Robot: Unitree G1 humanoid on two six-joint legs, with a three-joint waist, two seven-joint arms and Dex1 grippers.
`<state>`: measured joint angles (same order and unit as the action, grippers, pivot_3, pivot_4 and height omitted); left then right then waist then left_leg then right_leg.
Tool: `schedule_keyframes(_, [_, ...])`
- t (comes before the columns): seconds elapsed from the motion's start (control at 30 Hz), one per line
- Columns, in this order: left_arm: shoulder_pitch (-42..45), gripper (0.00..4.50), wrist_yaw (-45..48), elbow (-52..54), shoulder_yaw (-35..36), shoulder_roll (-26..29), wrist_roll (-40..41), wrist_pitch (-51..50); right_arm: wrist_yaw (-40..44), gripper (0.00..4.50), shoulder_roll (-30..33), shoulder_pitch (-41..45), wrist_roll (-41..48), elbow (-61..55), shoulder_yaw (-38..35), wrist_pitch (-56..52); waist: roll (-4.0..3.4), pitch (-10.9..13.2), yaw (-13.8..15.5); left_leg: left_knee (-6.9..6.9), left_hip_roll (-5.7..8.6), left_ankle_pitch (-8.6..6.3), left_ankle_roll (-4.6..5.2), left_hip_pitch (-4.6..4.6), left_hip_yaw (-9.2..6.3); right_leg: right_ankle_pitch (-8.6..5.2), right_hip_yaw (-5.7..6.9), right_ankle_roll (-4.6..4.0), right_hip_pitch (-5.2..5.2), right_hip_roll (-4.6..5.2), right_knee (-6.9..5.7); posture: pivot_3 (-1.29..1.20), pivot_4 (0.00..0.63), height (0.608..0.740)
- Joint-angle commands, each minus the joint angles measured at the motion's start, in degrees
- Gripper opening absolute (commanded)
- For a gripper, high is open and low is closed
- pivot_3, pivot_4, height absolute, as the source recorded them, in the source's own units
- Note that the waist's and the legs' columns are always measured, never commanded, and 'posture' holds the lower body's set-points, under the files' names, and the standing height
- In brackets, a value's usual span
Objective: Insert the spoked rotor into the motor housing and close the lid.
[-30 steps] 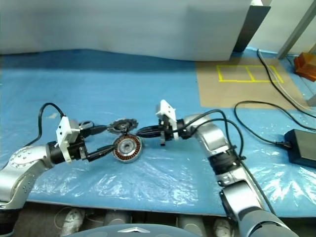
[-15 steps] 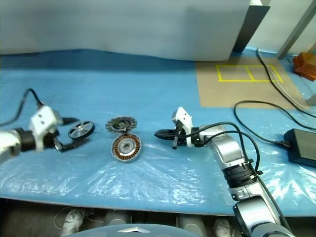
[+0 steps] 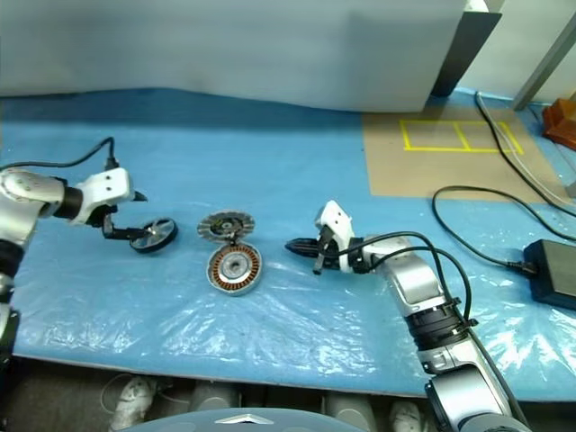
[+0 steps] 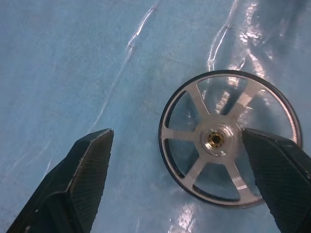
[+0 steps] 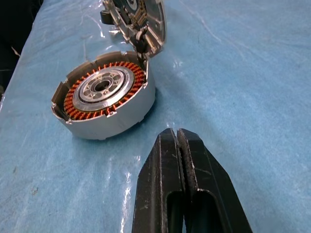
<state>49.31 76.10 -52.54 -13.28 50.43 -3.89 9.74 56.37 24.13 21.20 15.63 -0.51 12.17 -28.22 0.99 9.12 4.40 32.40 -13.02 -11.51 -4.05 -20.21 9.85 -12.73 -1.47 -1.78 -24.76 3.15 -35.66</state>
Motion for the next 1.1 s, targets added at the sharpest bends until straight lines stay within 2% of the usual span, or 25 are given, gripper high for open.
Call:
schedule_keyframes(0.03, [3.4, 4.43, 4.1, -4.3, 0.6, -0.8, -0.2, 5.1, -1.3, 0.04, 0.8, -1.4, 0.9, -4.4, -1.2, -0.6, 0.01, 0.0, 0.0, -0.01, 0.00, 0.00, 0.00, -0.01, 0.00, 0.01, 0.00, 0.01, 0.00, 0.00, 0.01, 0.00, 0.150, 0.740])
schedule_keyframes(0.2, [5.4, 4.43, 8.3, -8.1, -1.4, -1.0, -3.5, 8.8, -3.2, 0.04, 2.1, -4.7, 0.8, -7.2, -1.5, -1.4, 0.02, 0.0, 0.1, -0.07, -0.01, -0.02, -0.04, 0.00, -0.04, 0.01, 0.03, 0.02, 0.00, -0.01, 0.02, 0.00, 0.150, 0.740])
schedule_keyframes(0.37, [6.9, 4.43, 11.8, -9.6, -0.1, -1.3, -3.3, 7.8, -4.8, 0.04, 2.4, -6.6, 0.7, -8.8, -1.1, -1.5, 0.03, 0.0, 0.4, -0.04, -0.01, -0.03, -0.04, -0.02, -0.05, 0.01, 0.04, 0.02, 0.00, 0.00, 0.02, 0.00, 0.150, 0.740])
schedule_keyframes(0.57, [5.0, 4.43, 15.7, -5.1, 1.2, -0.4, -1.7, 7.4, -7.1, 0.04, 1.6, -7.6, 1.2, -9.4, -1.8, -1.8, 0.03, 0.0, 1.1, -0.02, -0.01, -0.03, -0.04, 0.01, -0.04, -0.02, 0.03, -0.03, 0.01, 0.01, 0.02, 0.00, 0.150, 0.740])
schedule_keyframes(0.77, [1.4, 4.43, 12.5, -4.2, 0.8, -0.3, -3.2, 7.8, -7.9, 0.04, 0.2, -7.7, 2.3, -8.5, -1.8, -2.3, 0.03, 0.0, 1.0, -0.06, -0.02, -0.03, -0.05, 0.01, -0.03, 0.00, 0.05, 0.01, 0.00, 0.01, 0.02, 0.00, 0.150, 0.740])
schedule_keyframes(1.1, [-3.2, 4.43, 12.9, 0.1, 1.7, 1.4, -2.4, 7.3, -7.7, 0.04, 0.4, -6.1, -0.1, -6.0, -0.4, -0.5, 0.04, 0.0, 1.0, -0.06, -0.04, -0.03, -0.05, 0.00, -0.04, -0.02, 0.08, -0.03, 0.00, 0.02, 0.03, 0.00, 0.150, 0.740])
